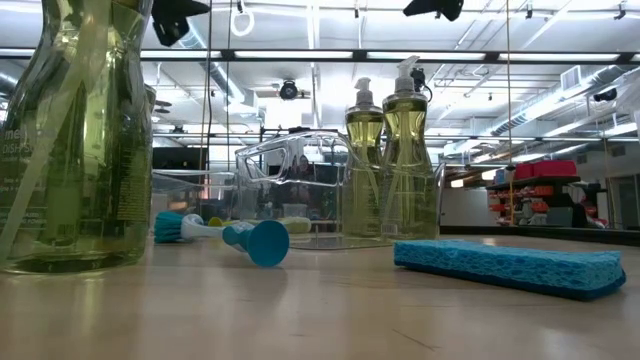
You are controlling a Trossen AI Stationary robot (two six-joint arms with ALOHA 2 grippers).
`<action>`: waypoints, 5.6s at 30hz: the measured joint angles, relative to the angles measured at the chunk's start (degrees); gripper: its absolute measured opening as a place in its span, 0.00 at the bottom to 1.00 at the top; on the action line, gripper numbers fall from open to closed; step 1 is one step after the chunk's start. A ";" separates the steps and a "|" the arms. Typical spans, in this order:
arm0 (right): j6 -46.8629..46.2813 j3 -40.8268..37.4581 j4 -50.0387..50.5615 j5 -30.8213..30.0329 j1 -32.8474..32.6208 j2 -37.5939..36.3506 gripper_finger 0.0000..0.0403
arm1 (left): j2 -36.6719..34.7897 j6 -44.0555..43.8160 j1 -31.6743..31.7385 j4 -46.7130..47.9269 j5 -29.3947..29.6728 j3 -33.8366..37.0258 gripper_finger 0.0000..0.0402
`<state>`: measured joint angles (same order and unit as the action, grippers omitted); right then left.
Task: Pick & Place Kitchen Sink Supplies
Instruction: Put the dishwashing liquid bottle into the bottom transparent bin
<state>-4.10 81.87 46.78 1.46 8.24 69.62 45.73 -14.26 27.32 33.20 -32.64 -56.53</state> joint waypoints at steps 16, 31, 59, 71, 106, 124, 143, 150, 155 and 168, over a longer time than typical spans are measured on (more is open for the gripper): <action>0.17 0.00 -1.11 -1.04 -0.47 0.44 0.53 | 1.14 12.11 -0.92 37.13 11.87 -12.46 0.58; 2.20 0.00 -1.11 -1.21 -0.43 0.44 0.53 | 9.35 15.76 -7.63 39.57 20.08 -12.74 0.58; 4.96 0.00 19.54 3.86 -0.45 0.03 0.53 | 9.84 12.69 -8.60 43.72 24.09 -21.53 0.58; 5.66 0.00 15.83 -0.58 -0.45 0.00 0.53 | 10.53 12.09 -8.60 45.85 26.65 -20.70 0.58; 5.84 0.00 15.46 -0.80 -0.45 0.03 0.53 | 17.01 12.28 -8.84 49.22 27.82 -20.70 0.78; 6.73 0.00 15.37 -4.07 -0.46 0.03 0.53 | 25.01 14.93 -12.23 53.42 28.61 -20.71 0.75; 6.92 0.02 12.43 -4.07 -0.46 0.03 0.53 | 26.04 14.95 -12.21 54.04 29.01 -20.72 0.45; 7.80 0.02 12.27 -4.10 -0.46 0.03 0.53 | 25.97 14.94 -12.18 53.97 29.37 -20.77 0.29; 7.82 0.02 12.22 -4.10 -0.46 0.03 0.53 | 25.97 14.95 -12.19 53.99 29.31 -20.77 0.29; 7.85 0.02 10.20 -4.07 -0.45 0.03 0.53 | 26.11 14.93 -12.17 56.76 28.19 -28.06 0.29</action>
<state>3.75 81.89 56.98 -2.61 7.79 69.65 71.83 0.67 15.15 89.97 -4.45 -84.59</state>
